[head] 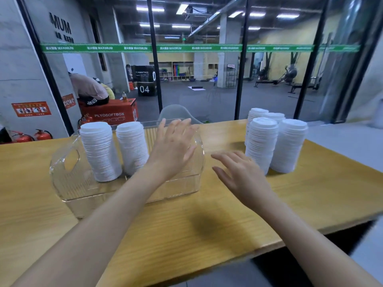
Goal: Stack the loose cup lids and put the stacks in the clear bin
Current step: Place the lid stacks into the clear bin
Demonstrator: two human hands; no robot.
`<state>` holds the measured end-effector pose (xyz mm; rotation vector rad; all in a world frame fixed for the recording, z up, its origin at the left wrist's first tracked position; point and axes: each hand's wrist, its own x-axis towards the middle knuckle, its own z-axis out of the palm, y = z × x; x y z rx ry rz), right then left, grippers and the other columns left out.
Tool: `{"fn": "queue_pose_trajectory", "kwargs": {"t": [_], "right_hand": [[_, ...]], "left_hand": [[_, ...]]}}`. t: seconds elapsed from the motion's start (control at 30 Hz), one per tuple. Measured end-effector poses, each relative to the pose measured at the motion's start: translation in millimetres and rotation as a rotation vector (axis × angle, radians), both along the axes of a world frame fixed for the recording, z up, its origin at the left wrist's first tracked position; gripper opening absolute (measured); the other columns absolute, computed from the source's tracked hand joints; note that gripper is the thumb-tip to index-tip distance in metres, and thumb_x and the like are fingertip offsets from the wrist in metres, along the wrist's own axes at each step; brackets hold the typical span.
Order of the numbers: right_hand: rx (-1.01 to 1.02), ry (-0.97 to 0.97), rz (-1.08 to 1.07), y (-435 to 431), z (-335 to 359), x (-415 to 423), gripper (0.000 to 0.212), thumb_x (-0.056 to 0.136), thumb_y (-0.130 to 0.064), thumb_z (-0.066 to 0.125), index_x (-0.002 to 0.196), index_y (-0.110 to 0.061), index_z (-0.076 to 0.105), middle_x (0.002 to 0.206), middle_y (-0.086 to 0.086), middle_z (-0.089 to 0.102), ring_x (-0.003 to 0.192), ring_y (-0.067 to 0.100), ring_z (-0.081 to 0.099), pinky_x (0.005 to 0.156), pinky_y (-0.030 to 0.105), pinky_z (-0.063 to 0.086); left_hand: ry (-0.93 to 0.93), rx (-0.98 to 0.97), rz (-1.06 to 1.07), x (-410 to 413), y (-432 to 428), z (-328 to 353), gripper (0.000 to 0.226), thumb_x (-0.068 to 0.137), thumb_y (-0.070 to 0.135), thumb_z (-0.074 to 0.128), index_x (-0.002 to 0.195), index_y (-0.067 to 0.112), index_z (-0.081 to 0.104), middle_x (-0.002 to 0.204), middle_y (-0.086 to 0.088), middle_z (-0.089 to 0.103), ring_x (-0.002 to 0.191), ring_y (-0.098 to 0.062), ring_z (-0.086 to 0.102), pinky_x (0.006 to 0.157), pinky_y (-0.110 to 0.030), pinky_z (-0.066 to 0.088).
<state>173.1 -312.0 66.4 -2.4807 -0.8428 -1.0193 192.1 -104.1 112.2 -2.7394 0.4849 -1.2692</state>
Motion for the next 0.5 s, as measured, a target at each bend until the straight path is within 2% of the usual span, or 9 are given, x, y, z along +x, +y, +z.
{"fn": "queue_pose_trajectory", "kwargs": {"t": [0.07,0.13,0.2,0.37,0.5], "right_hand": [[0.029,0.0,-0.057,-25,-7,4,0.04,0.093,-0.042,0.046,0.118,-0.018,0.067,0.107,-0.002,0.071,0.099,0.023,0.064,0.076,0.038,0.052],[0.056,0.023,-0.113,-49,-17,9,0.033,0.093,-0.034,0.059,0.119,-0.017,0.066,0.108,-0.002,0.07,0.098,0.025,0.064,0.075,0.037,0.05],[0.069,0.076,-0.165,-69,-27,13,0.034,0.09,-0.025,0.07,0.122,-0.016,0.064,0.113,-0.001,0.069,0.101,0.027,0.064,0.076,0.04,0.05],[0.143,0.216,-0.258,-107,-44,29,0.044,0.089,-0.019,0.069,0.13,-0.012,0.056,0.122,0.005,0.062,0.105,0.031,0.061,0.075,0.04,0.049],[0.31,0.361,-0.307,-117,-51,52,0.06,0.09,-0.017,0.068,0.142,-0.009,0.039,0.138,0.009,0.049,0.113,0.033,0.058,0.076,0.04,0.048]], "left_hand": [[0.017,-0.027,-0.053,3,-25,0,0.051,0.088,0.028,0.067,0.135,0.017,0.052,0.138,-0.008,0.054,0.128,-0.03,0.048,0.113,-0.058,0.024],[0.049,-0.039,-0.102,7,-51,-2,0.05,0.09,0.029,0.064,0.137,0.017,0.05,0.139,-0.008,0.052,0.128,-0.03,0.047,0.114,-0.057,0.023],[0.08,-0.045,-0.152,13,-74,-6,0.049,0.092,0.029,0.062,0.138,0.018,0.048,0.14,-0.006,0.051,0.129,-0.028,0.045,0.115,-0.055,0.019],[0.151,-0.082,-0.24,36,-118,-10,0.052,0.094,0.031,0.058,0.143,0.02,0.044,0.144,-0.004,0.045,0.133,-0.027,0.039,0.117,-0.047,0.012],[0.18,-0.156,-0.291,62,-147,-4,0.054,0.094,0.032,0.059,0.144,0.021,0.043,0.149,-0.004,0.041,0.135,-0.026,0.037,0.116,-0.046,0.015]]}}
